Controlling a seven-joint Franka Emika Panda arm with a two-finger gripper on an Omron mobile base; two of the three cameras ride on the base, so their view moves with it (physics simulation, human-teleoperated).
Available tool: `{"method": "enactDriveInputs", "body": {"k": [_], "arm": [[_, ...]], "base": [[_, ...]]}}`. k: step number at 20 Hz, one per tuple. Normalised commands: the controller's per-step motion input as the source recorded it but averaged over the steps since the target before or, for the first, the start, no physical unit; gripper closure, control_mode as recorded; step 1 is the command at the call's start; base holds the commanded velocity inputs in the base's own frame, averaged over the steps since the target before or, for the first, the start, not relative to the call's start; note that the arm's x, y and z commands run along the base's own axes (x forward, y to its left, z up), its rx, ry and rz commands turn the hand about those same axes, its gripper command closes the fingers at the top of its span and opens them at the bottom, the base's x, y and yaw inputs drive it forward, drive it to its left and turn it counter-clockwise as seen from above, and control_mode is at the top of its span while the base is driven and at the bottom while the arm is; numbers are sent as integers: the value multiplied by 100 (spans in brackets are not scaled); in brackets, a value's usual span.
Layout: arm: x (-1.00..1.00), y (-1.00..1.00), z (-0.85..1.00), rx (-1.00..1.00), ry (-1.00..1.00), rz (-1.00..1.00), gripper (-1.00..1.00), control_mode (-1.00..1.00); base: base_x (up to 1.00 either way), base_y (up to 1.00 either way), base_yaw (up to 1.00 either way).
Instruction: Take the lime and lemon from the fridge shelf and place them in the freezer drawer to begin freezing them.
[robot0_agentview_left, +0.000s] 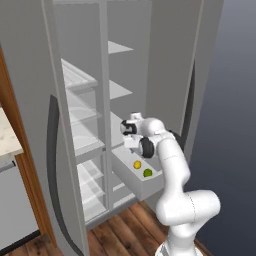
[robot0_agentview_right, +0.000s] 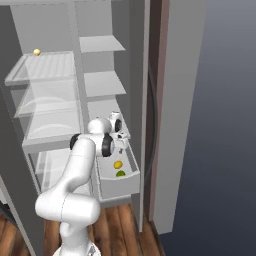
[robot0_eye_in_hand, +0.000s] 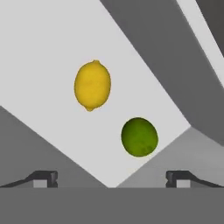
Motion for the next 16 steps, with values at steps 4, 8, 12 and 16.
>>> {"method": "enactDriveInputs", "body": {"k": [4, 8, 12, 16], "arm": [[-100, 0, 31, 0, -11, 0, -100, -100], [-100, 6, 36, 0, -17, 0, -100, -100], [-100, 9, 25, 0, -23, 0, -100, -100], [-100, 11, 26, 0, -27, 0, -100, -100]], "base": [[0, 0, 0], [0, 0, 0], [0, 0, 0], [0, 0, 0]]}}
